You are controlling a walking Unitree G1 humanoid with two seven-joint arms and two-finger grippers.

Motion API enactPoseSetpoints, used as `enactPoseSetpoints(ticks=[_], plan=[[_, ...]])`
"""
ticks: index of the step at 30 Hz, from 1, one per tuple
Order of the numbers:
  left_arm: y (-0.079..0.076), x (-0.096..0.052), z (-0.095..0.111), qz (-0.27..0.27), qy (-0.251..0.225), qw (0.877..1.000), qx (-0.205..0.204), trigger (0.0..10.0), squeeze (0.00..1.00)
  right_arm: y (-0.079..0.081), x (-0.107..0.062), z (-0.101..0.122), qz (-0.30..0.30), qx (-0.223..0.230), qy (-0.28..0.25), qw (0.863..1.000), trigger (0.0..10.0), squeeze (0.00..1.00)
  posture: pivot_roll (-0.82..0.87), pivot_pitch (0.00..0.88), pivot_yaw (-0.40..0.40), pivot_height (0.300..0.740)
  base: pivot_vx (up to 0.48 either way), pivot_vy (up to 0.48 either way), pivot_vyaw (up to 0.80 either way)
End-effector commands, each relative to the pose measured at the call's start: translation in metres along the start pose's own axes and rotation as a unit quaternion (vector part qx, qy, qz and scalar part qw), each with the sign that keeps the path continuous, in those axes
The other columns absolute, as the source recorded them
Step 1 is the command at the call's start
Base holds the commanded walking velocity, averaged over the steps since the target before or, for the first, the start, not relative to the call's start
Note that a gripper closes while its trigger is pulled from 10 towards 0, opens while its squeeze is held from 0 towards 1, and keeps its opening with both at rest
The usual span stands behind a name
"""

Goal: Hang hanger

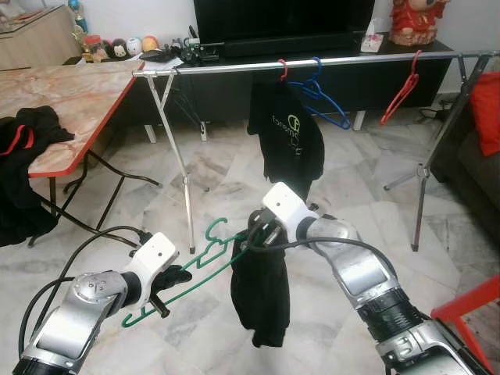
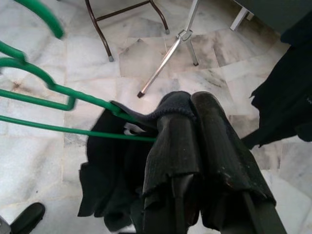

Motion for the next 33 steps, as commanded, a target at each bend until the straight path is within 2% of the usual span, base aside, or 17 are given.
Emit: enactPoseSetpoints(ticks=[1,5,8,10,33], plan=[[0.004,-0.005,-0.002,0.012,0.004,1.0,-0.001,10.0,0.0,-0.005,0.0,0.014,-0.007,-0.005,-0.024,1.0,10.0,0.0,-0.06,0.001,0.069,0.74,0.0,0.0,0.0],[0.009,-0.003,0.0,0.035,-0.005,0.999,-0.003,10.0,0.0,-0.002,0.0,0.018,0.001,-0.005,-0.03,1.0,10.0,0.0,-0.06,0.001,0.068,0.74,0.0,0.0,0.0],[0.004,0.001,0.005,0.016,-0.019,1.0,-0.017,10.0,0.0,0.002,0.0,0.023,0.012,0.0,-0.042,0.999,10.0,0.0,-0.06,0.0,0.069,0.74,0.0,0.0,0.0],[-0.002,0.003,0.006,-0.008,-0.018,1.0,-0.022,10.0,0.0,0.007,-0.002,0.028,0.038,0.027,-0.061,0.997,10.0,0.0,-0.07,0.0,0.069,0.74,0.0,0.0,0.0],[-0.002,0.003,0.006,-0.008,-0.018,1.0,-0.022,10.0,0.0,0.007,-0.002,0.028,0.038,0.027,-0.061,0.997,10.0,0.0,-0.07,0.0,0.069,0.74,0.0,0.0,0.0]])
Point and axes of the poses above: a point about 5 cm out from each wrist's last joint towards the gripper, its own x axis pointing out of the wrist towards the gripper, its own z axis along the axis of the wrist's last joint, y = z × x, the point moved 2 cm from there along x, pointing out of the wrist towards the gripper, and after that the axes turned 2 degrees about -x, right-handed, at the moved point
